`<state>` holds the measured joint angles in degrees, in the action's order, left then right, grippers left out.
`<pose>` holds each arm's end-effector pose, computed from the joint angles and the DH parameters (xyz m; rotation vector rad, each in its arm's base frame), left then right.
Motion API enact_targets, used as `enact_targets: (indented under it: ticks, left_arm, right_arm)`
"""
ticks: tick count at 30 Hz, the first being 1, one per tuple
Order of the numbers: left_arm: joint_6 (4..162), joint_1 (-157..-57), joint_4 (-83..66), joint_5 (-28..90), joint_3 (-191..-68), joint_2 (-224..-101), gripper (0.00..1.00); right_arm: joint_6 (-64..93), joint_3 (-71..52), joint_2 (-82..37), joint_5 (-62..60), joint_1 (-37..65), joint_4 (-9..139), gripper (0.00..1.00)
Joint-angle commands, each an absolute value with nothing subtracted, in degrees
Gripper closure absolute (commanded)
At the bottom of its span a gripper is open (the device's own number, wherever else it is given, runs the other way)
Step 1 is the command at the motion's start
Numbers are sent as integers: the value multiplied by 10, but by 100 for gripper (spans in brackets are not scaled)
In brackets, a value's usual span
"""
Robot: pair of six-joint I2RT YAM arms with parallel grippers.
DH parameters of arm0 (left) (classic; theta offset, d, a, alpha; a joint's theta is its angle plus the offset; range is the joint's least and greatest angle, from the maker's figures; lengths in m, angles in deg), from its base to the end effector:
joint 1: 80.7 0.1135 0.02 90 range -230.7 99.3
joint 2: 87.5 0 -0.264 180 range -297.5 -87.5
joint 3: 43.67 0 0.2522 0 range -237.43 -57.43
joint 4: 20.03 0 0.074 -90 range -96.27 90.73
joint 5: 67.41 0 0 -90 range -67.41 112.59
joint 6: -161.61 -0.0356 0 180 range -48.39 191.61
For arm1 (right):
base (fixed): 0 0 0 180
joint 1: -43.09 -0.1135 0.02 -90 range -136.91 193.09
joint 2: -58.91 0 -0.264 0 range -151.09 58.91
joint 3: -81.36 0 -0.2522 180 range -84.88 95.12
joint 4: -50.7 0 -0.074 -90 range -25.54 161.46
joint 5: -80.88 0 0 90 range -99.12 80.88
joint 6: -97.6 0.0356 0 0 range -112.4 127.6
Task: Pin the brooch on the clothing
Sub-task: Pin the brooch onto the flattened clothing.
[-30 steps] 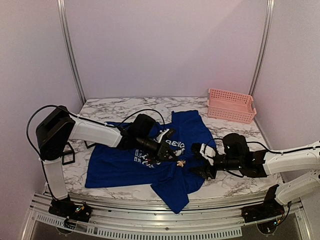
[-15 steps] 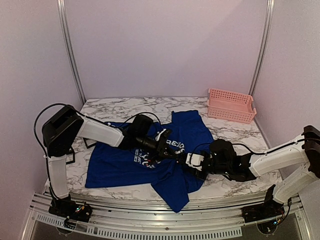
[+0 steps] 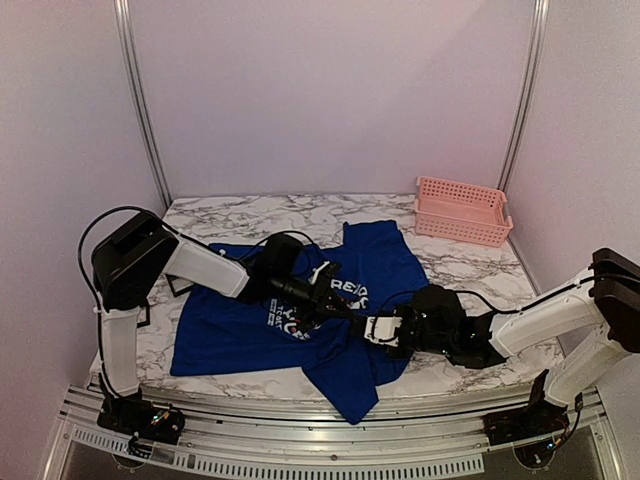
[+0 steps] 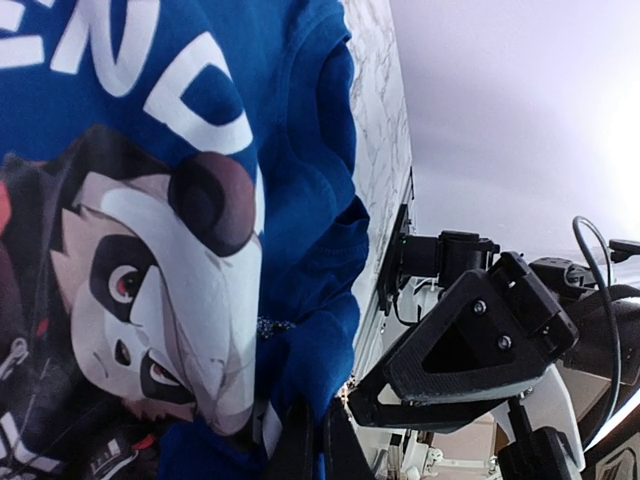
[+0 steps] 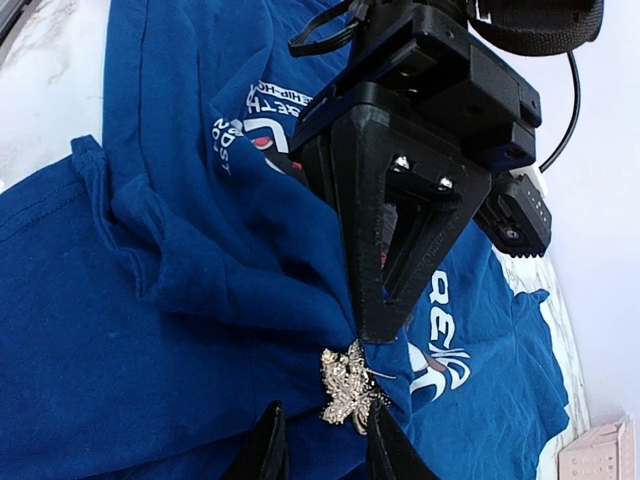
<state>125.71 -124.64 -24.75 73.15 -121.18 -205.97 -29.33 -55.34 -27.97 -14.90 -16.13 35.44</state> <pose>0.2792 -0.3072 0.1231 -0.3752 -2.5461 1.7330 0.1487 0.2427 0.1513 -1.4942 1.4255 0.1360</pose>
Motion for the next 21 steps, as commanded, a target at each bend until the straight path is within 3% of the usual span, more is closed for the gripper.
enact_targets:
  ticks: [1, 21]
  left_arm:
    - [1268, -1237, -271, 737, -1203, -2066, 100]
    - [1268, -1235, -268, 739, -1204, -2073, 100]
  right_arm:
    - [-310, -560, -281, -161, -169, 340, 73]
    - [-343, -564, -341, -219, -169, 278, 87]
